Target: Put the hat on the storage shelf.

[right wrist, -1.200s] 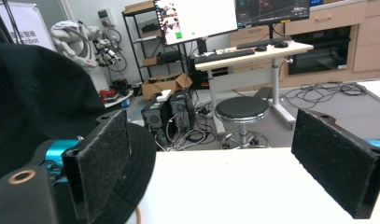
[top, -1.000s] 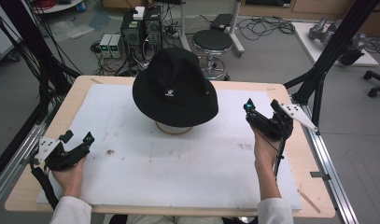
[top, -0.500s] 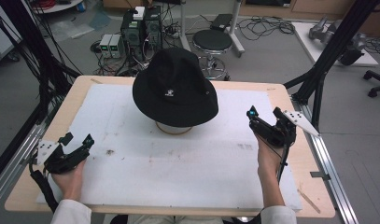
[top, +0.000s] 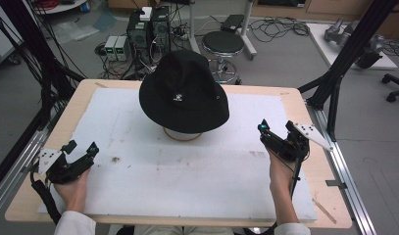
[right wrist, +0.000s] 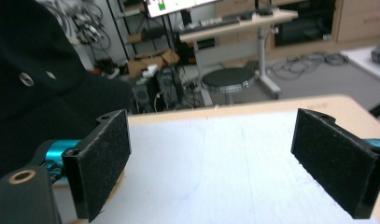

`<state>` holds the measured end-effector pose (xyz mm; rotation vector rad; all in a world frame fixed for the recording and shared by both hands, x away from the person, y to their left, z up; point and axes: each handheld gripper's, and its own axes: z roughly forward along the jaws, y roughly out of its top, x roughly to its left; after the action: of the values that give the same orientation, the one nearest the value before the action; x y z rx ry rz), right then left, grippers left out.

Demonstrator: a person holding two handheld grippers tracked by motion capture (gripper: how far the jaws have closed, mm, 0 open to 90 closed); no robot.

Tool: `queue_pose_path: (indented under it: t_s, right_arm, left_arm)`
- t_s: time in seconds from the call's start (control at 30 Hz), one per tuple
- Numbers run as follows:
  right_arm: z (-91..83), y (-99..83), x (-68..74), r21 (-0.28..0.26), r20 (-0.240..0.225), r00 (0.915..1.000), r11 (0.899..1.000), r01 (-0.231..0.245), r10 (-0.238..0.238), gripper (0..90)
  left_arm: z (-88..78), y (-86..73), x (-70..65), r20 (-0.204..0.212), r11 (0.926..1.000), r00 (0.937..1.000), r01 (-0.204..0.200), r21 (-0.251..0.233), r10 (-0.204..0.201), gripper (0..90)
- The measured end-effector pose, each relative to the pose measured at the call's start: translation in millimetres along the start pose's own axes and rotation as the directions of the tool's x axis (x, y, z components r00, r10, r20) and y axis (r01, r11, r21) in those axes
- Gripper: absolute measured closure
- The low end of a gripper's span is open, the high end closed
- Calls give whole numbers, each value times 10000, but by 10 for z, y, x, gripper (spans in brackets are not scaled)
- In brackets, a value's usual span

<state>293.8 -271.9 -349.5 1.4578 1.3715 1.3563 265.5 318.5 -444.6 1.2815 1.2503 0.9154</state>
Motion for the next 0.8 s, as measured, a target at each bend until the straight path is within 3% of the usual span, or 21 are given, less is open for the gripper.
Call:
queue_pose_path:
  t_s: [0.13, 0.33, 0.8]
  right_arm:
    - [-10, -151, -26, 128, 18, 10000, 9999, 43, -44, 108]
    - [-28, -364, -53, -132, 71, 9992, 9992, 384, -383, 108]
    - [8, -690, -158, -201, 250, 9971, 9972, 724, -719, 108]
  left_arm:
    - [-22, -5, -14, 17, 10000, 10000, -21, 17, 21, 232]
    - [-63, -11, -30, 21, 10000, 10000, -44, 22, 44, 232]
    - [-81, -14, -26, -8, 10000, 10000, -59, 22, 59, 232]
